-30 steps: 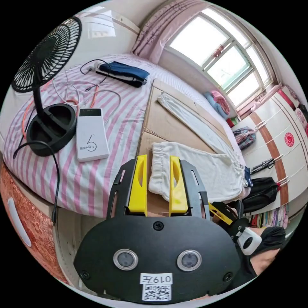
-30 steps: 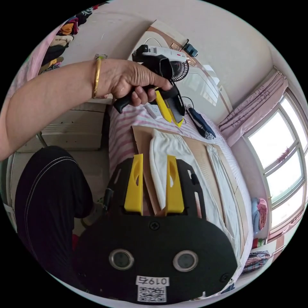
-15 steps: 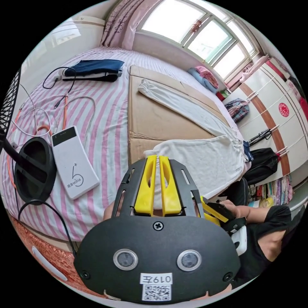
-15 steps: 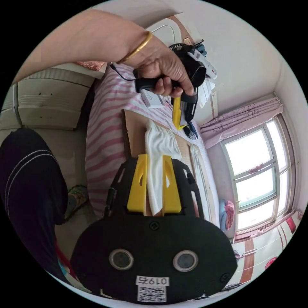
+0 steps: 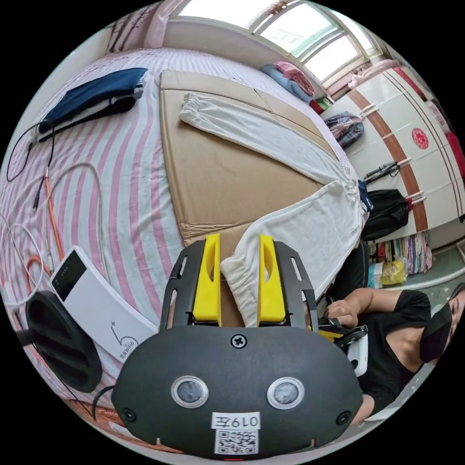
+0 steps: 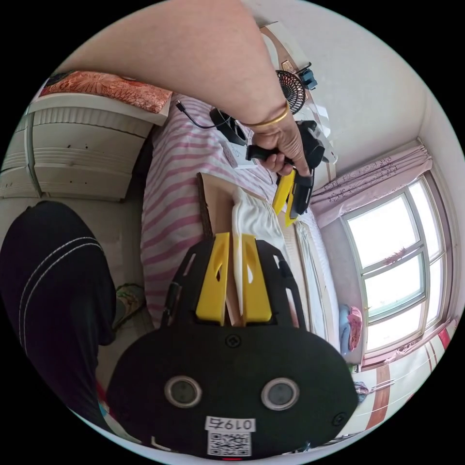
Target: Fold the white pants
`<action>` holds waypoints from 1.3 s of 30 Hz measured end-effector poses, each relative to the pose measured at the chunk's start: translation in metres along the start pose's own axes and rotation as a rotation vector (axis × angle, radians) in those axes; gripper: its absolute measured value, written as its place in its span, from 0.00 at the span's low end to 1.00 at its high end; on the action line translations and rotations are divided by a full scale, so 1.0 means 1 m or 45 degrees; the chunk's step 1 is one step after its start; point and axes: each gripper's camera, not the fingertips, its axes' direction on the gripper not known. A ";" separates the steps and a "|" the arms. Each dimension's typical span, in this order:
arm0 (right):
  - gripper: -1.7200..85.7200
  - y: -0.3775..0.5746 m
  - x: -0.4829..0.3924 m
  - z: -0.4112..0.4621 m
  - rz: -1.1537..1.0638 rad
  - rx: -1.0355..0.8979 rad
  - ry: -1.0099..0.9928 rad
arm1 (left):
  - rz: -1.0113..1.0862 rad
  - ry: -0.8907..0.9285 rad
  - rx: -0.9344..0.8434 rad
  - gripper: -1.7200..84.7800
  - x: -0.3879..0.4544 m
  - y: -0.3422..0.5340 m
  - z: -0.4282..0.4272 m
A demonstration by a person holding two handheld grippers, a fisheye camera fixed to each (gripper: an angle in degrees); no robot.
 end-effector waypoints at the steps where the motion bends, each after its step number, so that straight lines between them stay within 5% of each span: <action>1: 0.06 0.007 0.001 0.007 0.001 0.004 0.003 | 0.024 -0.014 -0.033 0.14 0.002 -0.007 0.002; 12: 0.04 0.051 0.025 0.059 0.015 0.004 -0.032 | 0.236 -0.118 -0.335 0.05 0.029 -0.097 0.026; 31: 0.02 0.086 0.060 0.117 0.021 -0.001 -0.007 | 0.352 -0.641 -0.332 0.03 0.107 -0.147 0.039; 39: 0.11 0.091 0.074 0.116 0.028 0.030 0.054 | 0.341 -0.645 -0.176 0.04 0.128 -0.154 0.014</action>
